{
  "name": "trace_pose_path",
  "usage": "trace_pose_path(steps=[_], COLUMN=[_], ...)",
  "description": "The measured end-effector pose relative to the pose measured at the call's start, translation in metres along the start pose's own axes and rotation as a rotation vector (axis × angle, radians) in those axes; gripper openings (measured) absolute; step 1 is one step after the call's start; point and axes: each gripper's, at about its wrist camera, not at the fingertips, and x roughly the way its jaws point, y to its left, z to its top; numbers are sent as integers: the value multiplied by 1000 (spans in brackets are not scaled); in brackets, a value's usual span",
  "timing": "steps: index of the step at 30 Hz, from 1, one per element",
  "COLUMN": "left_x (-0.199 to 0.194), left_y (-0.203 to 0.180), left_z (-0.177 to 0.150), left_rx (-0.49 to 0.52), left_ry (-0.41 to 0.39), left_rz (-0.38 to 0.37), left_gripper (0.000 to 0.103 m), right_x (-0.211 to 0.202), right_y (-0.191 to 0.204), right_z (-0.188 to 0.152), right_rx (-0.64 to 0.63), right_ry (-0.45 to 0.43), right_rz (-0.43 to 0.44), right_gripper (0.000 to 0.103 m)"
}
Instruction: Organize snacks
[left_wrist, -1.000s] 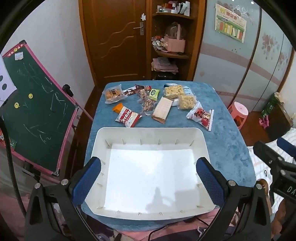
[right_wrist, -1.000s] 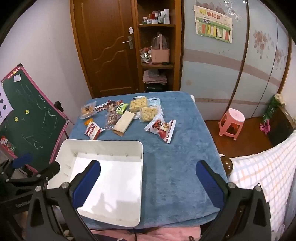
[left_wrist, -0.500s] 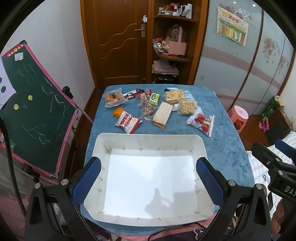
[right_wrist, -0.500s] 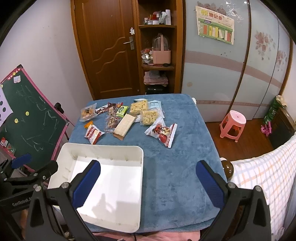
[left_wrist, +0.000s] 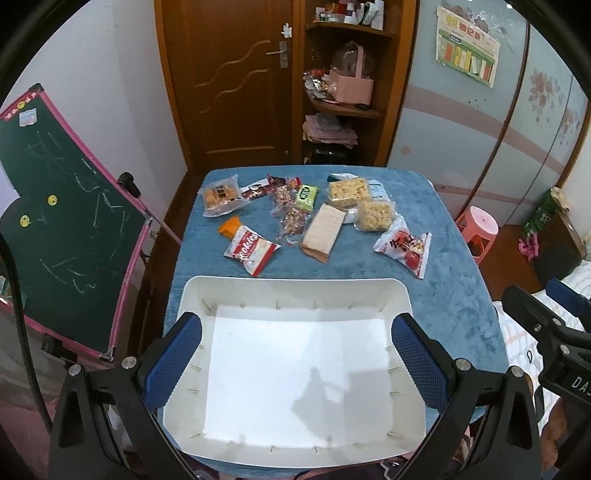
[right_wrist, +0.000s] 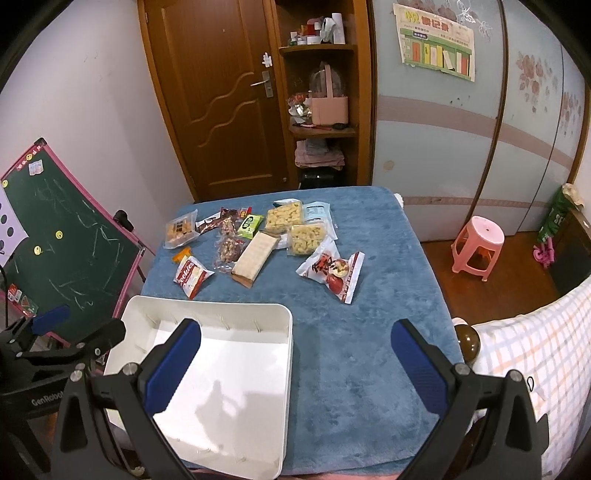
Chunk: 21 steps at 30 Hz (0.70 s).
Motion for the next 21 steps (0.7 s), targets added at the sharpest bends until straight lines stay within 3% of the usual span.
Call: trace_pose_path(steps=[21], left_x=[-1], left_y=[-1], left_z=[0], left_rx=[14], left_ry=[-27], left_rz=[20], left_gripper=[102], right_x=[10], right_y=[1], right_z=[3], right_rx=[-15], right_ry=[20], right_rz=[34], right_gripper=[103])
